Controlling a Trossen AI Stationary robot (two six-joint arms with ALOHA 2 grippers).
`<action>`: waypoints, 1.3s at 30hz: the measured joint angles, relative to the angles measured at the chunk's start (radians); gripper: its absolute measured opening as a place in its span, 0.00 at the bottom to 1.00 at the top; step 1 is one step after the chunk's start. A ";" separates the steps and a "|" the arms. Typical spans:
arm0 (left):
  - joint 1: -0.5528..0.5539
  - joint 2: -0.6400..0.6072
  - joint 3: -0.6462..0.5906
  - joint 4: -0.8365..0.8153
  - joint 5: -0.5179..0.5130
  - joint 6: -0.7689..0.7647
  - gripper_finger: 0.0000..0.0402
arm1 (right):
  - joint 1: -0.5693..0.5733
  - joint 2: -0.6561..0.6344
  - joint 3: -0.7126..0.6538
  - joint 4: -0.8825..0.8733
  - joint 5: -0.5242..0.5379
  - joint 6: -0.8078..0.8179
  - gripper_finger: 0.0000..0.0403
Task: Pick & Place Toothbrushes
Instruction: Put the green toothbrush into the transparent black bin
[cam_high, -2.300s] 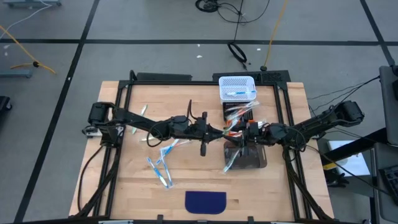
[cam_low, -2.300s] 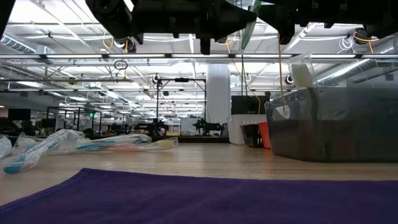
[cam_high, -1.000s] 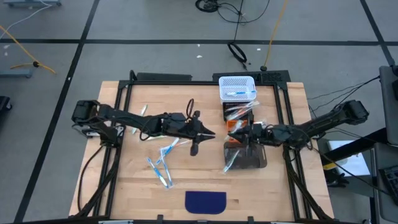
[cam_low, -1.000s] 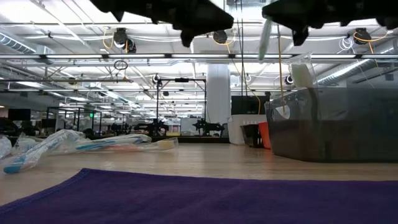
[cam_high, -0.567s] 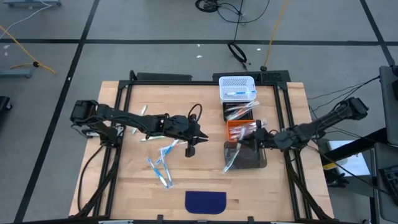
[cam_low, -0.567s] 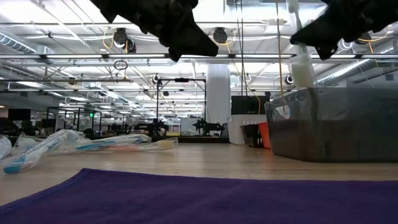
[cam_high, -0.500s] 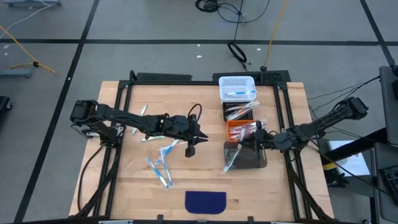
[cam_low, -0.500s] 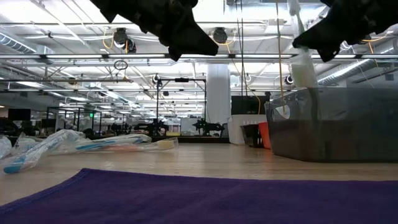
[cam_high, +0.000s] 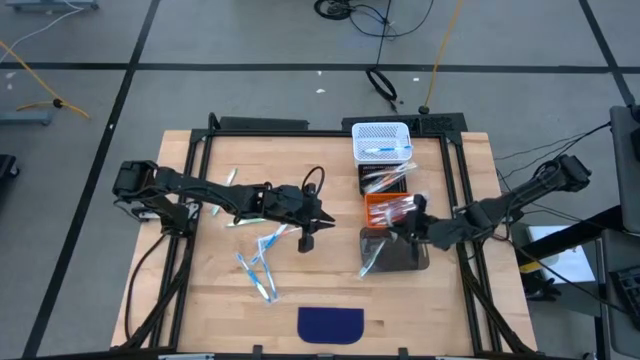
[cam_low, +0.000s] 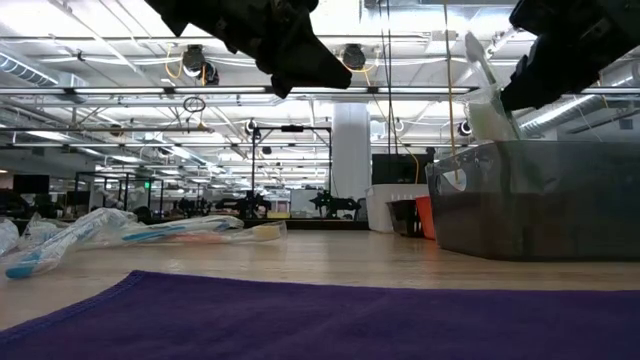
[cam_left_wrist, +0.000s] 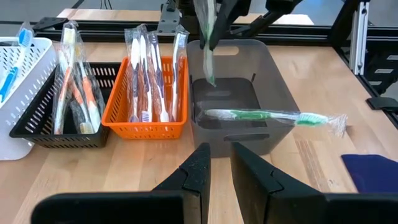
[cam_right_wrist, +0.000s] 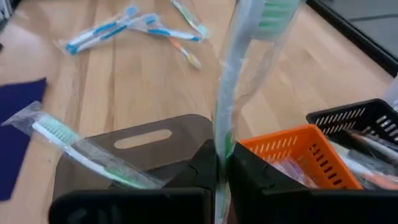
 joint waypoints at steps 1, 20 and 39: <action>0.000 0.000 0.000 0.001 0.000 0.000 0.16 | 0.000 0.011 0.011 -0.007 -0.006 -0.009 0.03; 0.000 0.000 0.000 -0.058 0.001 -0.023 0.16 | 0.000 0.143 0.033 -0.035 -0.077 -0.038 0.03; -0.003 0.000 0.000 -0.070 0.001 -0.022 0.16 | -0.001 0.143 -0.008 -0.036 -0.106 0.045 0.34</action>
